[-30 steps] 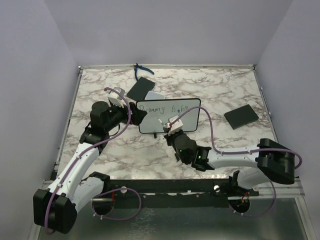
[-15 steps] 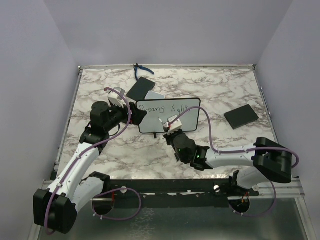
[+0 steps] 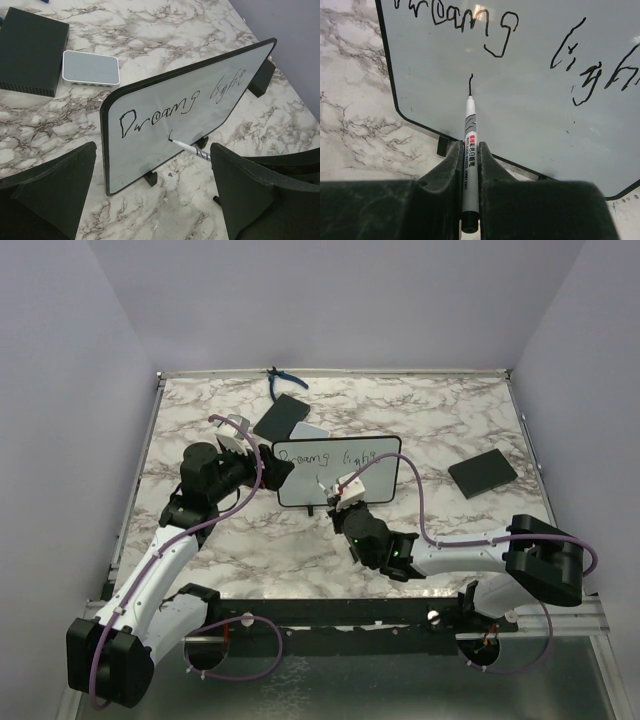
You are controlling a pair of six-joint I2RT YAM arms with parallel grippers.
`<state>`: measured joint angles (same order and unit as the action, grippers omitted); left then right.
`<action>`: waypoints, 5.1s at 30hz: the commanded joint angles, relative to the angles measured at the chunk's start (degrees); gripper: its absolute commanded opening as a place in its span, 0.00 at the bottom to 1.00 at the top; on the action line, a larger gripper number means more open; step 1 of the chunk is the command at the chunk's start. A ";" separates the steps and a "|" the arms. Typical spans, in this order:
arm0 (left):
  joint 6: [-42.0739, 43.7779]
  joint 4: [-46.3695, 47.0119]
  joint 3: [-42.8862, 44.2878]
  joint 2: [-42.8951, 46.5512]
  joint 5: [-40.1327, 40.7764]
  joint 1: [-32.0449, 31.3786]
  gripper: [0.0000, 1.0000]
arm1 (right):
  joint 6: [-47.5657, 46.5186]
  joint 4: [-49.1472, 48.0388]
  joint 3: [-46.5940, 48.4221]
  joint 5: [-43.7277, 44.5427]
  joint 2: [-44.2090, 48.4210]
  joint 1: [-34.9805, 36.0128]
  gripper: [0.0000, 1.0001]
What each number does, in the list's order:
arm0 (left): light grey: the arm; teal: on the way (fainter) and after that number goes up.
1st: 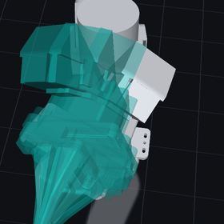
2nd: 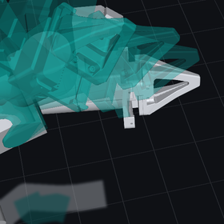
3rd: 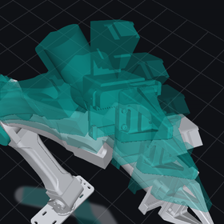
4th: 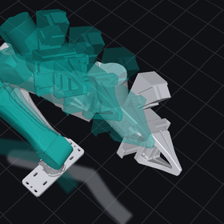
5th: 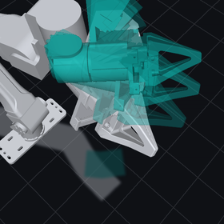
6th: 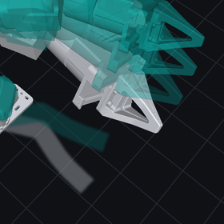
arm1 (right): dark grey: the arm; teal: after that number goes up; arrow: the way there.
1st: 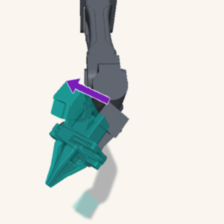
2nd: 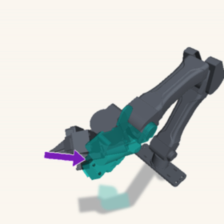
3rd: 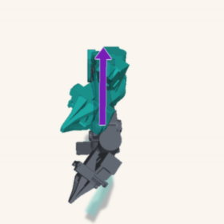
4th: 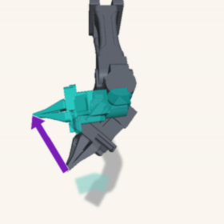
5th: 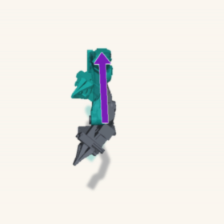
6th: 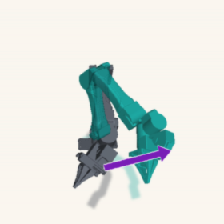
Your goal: Write a sentence on the whiteboard
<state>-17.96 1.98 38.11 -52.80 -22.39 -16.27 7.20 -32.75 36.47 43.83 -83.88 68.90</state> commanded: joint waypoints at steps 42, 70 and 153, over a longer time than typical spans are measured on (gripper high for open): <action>0.59 -0.13 0.41 1.03 0.51 -0.32 0.97 | -6.01 -4.13 0.04 3.68 3.80 2.09 0.01; 0.59 -0.13 0.39 0.85 0.51 -0.34 0.96 | -5.73 -5.04 1.55 0.25 -0.09 -0.53 0.01; 0.97 -0.13 0.04 0.50 1.70 -0.30 0.97 | -2.37 -1.77 -6.46 -3.79 10.02 -0.78 0.01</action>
<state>-17.74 1.98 38.11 -52.66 -21.61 -16.27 3.97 -35.46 31.44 39.75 -75.16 68.79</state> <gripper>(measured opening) 0.967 0.110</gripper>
